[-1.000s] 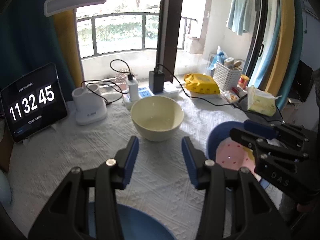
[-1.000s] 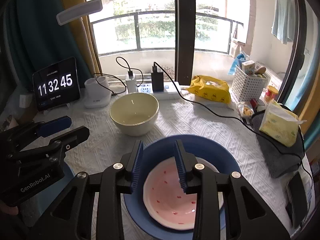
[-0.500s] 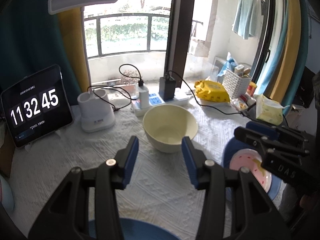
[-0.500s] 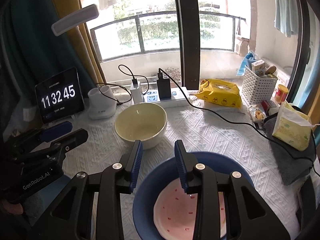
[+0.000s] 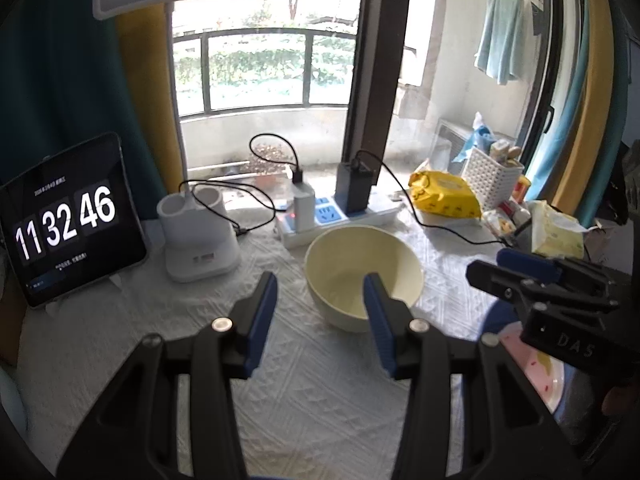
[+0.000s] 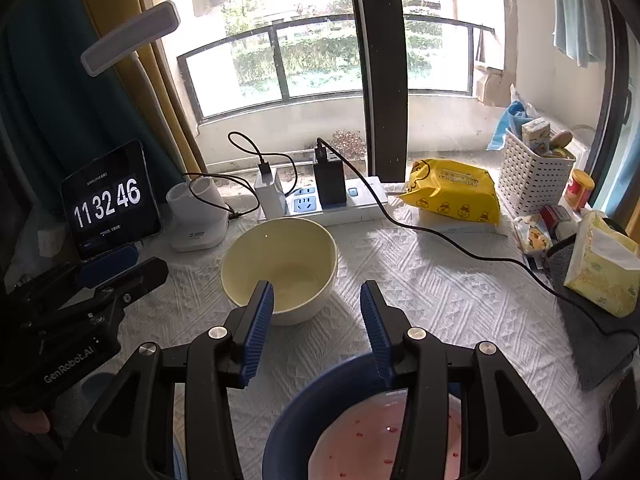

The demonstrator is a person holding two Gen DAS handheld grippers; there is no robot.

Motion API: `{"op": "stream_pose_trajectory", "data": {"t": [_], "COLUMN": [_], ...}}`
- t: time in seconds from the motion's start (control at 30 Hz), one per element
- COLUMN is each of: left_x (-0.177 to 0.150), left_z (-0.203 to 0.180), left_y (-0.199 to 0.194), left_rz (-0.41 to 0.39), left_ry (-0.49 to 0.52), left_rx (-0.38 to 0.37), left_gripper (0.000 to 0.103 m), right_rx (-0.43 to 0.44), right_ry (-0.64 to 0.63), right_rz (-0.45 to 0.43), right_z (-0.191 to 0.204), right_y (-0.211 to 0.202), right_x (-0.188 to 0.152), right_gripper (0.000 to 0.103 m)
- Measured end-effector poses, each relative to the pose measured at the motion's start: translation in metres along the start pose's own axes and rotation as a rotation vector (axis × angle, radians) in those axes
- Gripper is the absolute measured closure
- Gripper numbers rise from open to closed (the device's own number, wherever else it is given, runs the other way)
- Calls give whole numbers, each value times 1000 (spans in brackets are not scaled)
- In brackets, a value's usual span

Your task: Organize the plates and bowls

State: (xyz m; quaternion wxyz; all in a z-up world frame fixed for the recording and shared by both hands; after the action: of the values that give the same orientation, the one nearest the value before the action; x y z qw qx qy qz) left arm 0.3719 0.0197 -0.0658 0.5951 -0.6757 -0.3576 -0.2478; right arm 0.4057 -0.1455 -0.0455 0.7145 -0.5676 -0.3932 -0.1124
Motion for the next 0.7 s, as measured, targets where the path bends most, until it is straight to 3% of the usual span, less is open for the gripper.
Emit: {"op": "stream_pose_trajectory", "data": {"t": [0.33, 0.7], "left_x": [3, 3], "left_z": [7, 9], "left_y": [28, 62], "left_rz": [29, 98], "left_ry": [-36, -67], "left_rx": [30, 12], "left_gripper": [57, 57], "right_rx": [-2, 21], "right_ry": [12, 79], "right_rz": [14, 89], "right_z": [-4, -15], "right_y": [24, 63], "right_x": [15, 18], "right_gripper": [55, 55]}}
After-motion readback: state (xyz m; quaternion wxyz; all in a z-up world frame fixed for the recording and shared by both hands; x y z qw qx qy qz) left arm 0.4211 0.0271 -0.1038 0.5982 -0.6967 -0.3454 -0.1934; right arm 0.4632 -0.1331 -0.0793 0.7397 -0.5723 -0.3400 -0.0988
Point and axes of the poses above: each gripper's, at about its wrist camera, not at the fingertips, and y roughly the way its jaws point, z to its left, x to its top, the point moved 1 cm from there along y, roughly the way its jaws point, and after that the axes turned 6 degrees about -y, right-handed, at the moved point
